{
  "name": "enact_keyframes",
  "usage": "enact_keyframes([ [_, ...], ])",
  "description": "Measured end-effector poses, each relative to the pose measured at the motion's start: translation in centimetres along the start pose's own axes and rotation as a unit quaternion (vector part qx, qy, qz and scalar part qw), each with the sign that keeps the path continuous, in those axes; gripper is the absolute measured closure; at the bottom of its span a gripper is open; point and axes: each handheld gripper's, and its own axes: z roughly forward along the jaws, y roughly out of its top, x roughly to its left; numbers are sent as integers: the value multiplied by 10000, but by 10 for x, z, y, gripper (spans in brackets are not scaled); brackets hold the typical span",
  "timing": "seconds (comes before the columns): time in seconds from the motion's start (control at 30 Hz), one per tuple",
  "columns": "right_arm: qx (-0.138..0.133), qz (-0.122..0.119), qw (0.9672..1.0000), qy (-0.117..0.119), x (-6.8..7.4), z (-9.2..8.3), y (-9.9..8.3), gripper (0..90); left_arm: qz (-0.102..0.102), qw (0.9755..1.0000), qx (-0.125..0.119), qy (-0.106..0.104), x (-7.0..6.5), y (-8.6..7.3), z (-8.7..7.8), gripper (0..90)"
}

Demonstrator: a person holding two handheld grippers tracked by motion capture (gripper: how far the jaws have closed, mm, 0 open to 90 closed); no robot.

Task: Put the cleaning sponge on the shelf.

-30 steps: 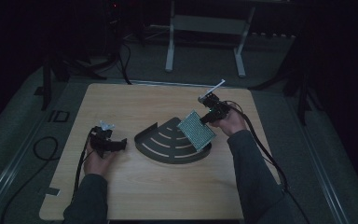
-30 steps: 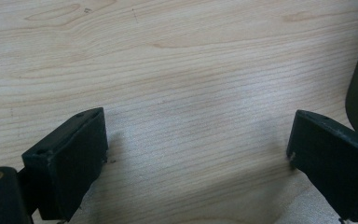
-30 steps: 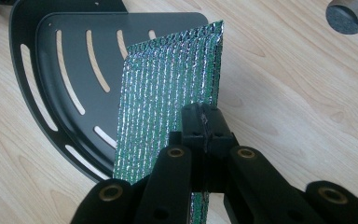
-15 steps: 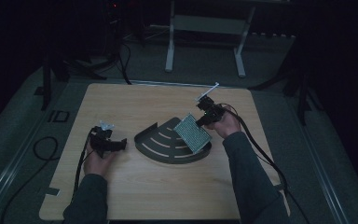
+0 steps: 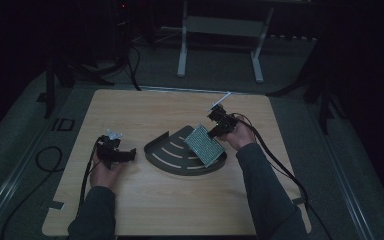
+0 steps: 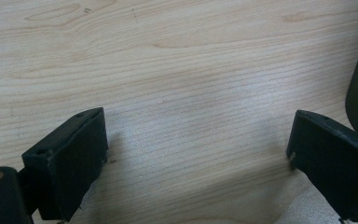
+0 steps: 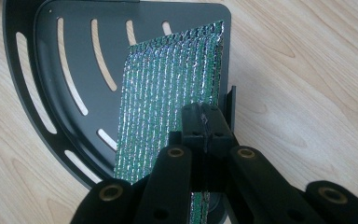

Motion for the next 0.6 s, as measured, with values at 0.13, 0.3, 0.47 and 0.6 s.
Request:
enact_keyframes([
  [0.13, 28, -25, 10000, -25, 1, 4, 0, 897, 1, 10000, 0, 0, 0, 0, 0, 56],
  [0.3, 44, -19, 10000, -36, 2, 7, 0, 897, 0, 10000, 0, 0, 0, 0, 0, 55],
  [0.47, 70, -39, 10000, -45, 3, 9, 0, 897, 0, 10000, 0, 0, 0, 0, 0, 55],
  [0.6, 88, -38, 9999, -51, 3, 10, 0, 897, 1, 10000, 1, 0, 0, 0, 0, 56],
])
